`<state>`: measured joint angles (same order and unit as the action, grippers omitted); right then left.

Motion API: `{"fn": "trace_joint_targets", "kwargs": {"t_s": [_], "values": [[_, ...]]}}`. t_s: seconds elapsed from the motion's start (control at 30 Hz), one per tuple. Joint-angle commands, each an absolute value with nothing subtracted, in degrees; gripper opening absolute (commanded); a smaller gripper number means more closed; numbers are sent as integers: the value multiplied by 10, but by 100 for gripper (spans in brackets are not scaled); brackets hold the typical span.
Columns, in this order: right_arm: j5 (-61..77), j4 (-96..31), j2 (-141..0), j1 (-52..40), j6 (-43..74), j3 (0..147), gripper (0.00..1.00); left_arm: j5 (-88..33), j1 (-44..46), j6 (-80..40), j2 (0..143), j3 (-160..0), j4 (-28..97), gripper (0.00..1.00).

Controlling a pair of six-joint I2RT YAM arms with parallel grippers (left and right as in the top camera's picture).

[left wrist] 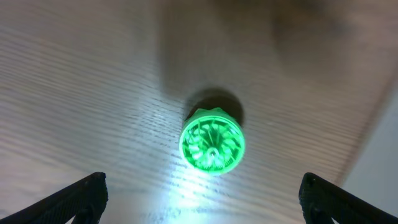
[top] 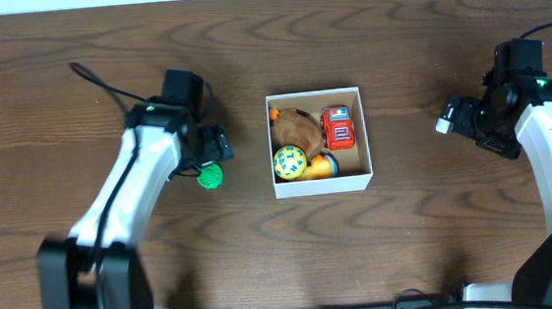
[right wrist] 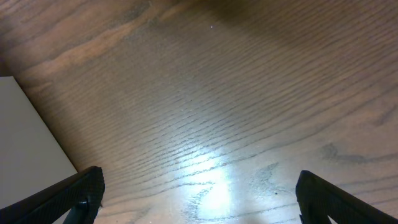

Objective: Pack container
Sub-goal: 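Move the left gripper to the green spiky ball and grasp it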

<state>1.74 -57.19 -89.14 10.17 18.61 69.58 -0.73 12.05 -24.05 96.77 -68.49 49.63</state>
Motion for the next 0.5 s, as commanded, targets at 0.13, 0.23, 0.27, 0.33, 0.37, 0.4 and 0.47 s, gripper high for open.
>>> {"fn": "trace_joint_targets", "kwargs": {"t_s": [0.13,0.23,0.27,0.33,0.37,0.4,0.47], "values": [[20,-572,-892,104,177,696,99,-32,119,-254,1063,-678,472,98],[20,-572,-892,104,177,696,99,-33,119,-254,1081,-678,458,98],[20,-572,-892,104,177,696,99,-35,119,-254,1084,-678,454,98],[20,-572,-892,104,177,696,99,-35,119,-254,1089,-678,448,98],[20,-572,-892,104,177,696,99,-35,119,-254,1090,-678,447,98],[20,-572,-892,105,177,696,99,-35,119,-254,1091,-678,447,99],[20,-573,-892,105,177,696,99,-35,119,-254,1091,-678,447,97]]}}
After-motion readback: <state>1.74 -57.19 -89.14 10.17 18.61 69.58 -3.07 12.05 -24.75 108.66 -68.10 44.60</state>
